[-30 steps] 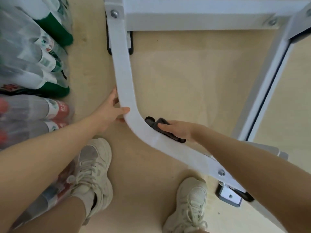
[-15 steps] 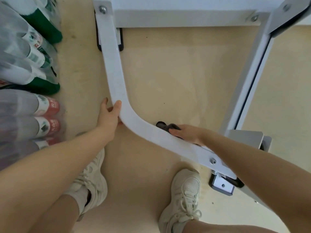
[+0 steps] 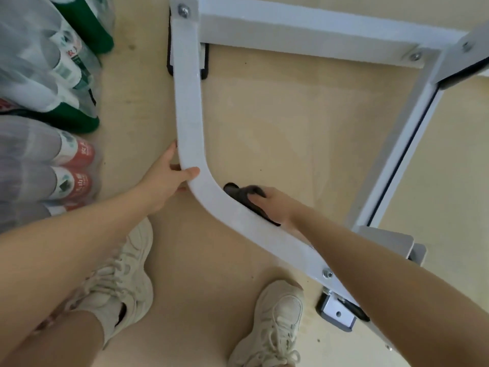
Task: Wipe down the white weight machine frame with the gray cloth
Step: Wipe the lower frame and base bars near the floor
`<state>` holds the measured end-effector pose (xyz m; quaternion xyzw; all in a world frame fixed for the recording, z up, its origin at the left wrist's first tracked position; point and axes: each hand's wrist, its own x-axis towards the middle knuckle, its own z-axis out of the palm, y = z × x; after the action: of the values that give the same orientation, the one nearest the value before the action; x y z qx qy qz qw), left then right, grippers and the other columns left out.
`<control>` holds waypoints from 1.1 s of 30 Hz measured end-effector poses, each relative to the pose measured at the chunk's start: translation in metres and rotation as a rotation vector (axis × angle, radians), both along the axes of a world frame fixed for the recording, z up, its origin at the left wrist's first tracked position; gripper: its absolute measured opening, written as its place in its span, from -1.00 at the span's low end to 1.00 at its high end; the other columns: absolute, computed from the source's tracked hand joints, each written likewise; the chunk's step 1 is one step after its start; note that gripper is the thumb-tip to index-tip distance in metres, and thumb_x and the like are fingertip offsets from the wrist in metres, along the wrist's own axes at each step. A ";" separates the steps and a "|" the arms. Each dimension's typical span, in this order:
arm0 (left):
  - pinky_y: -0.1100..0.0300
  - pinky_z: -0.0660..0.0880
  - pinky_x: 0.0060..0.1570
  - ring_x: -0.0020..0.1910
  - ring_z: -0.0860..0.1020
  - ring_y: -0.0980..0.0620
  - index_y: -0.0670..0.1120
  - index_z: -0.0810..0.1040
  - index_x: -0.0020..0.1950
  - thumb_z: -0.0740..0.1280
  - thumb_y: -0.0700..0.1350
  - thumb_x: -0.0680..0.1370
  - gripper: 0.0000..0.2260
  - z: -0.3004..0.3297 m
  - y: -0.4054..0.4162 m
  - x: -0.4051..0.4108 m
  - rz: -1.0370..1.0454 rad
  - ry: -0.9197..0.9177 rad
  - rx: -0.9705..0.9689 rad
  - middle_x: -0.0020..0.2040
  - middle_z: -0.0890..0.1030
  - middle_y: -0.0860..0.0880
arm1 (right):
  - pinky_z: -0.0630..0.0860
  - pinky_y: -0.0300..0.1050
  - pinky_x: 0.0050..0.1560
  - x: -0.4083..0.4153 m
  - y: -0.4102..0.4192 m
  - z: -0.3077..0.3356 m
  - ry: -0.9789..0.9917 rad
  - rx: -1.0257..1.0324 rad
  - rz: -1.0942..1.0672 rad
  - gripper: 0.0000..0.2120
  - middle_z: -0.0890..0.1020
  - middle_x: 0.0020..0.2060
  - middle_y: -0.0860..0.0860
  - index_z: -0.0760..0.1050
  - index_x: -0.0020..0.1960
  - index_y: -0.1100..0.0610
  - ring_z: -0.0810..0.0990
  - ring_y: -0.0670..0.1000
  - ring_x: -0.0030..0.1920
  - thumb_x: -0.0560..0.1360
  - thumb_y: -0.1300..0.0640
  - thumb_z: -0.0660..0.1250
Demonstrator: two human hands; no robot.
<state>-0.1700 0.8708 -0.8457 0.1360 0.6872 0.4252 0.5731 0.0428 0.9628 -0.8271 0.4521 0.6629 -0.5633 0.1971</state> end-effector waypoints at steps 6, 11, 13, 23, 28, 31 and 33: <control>0.14 0.43 0.20 0.19 0.49 0.03 0.03 0.21 0.47 0.30 -0.33 0.50 -0.40 0.011 0.006 -0.011 0.000 0.036 0.060 0.34 0.43 0.01 | 0.45 0.00 0.23 -0.107 0.029 0.017 0.382 -0.093 -0.581 -0.72 0.55 0.17 0.07 0.41 0.28 0.10 0.53 0.05 0.16 0.62 0.08 0.10; 0.24 0.35 0.27 0.27 0.42 0.13 -0.01 0.18 0.48 0.28 -0.35 0.51 -0.39 0.007 0.013 -0.025 -0.071 0.127 0.117 0.35 0.40 0.05 | 0.37 -0.35 -0.07 -0.157 0.070 0.029 0.605 0.343 -0.385 -0.82 0.54 -0.01 -0.08 0.43 0.15 0.06 0.51 -0.13 -0.04 0.60 0.19 0.12; 0.41 0.37 0.17 0.19 0.43 0.29 0.02 0.17 0.48 0.29 -0.34 0.51 -0.38 0.004 0.013 -0.028 -0.087 0.117 0.120 0.33 0.40 0.13 | 0.31 -0.33 0.02 -0.184 0.087 0.026 0.659 0.564 -0.059 -0.71 0.55 0.12 0.04 0.41 0.27 0.17 0.50 0.00 0.12 0.57 0.23 0.15; 0.40 0.44 -0.11 -0.08 0.53 0.06 -0.01 0.56 -0.10 0.13 -0.36 0.55 -0.68 0.002 0.005 -0.053 0.135 0.246 -0.085 -0.05 0.61 0.02 | -0.14 -0.02 0.45 -0.207 0.070 -0.017 0.295 0.982 1.220 -0.60 0.60 0.07 -0.04 0.53 0.11 0.05 0.37 0.05 0.25 0.59 -0.12 0.01; 0.52 0.41 -0.36 -0.28 0.49 0.11 -0.11 0.52 -0.15 0.09 -0.40 0.53 -0.71 -0.001 -0.007 -0.063 0.255 0.354 -0.150 -0.18 0.56 0.00 | -0.18 0.00 0.44 -0.218 0.091 -0.010 0.209 0.925 1.268 -0.56 0.57 0.13 0.00 0.53 0.16 0.04 0.35 -0.02 0.31 0.58 -0.17 -0.01; 0.49 0.42 -0.33 -0.28 0.50 0.12 -0.08 0.51 -0.17 0.09 -0.40 0.53 -0.70 0.003 -0.007 -0.055 0.253 0.352 -0.152 -0.19 0.55 0.03 | -0.22 0.05 0.44 -0.224 0.109 -0.006 0.110 0.964 1.178 -0.55 0.48 0.26 -0.04 0.49 0.24 0.05 0.20 -0.05 0.42 0.59 -0.15 -0.01; 0.47 0.40 -0.33 -0.30 0.49 0.12 -0.08 0.50 -0.16 0.09 -0.39 0.54 -0.71 0.010 -0.007 -0.048 0.276 0.344 -0.152 -0.20 0.55 0.04 | -0.18 0.03 0.44 -0.213 0.096 -0.005 0.127 0.940 1.216 -0.55 0.52 0.22 -0.04 0.50 0.23 0.05 0.25 -0.01 0.39 0.59 -0.14 -0.03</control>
<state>-0.2178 0.8635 -0.8354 0.0676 0.8167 0.4173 0.3927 -0.1702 1.0583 -0.8321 0.0114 0.9744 -0.0402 0.2210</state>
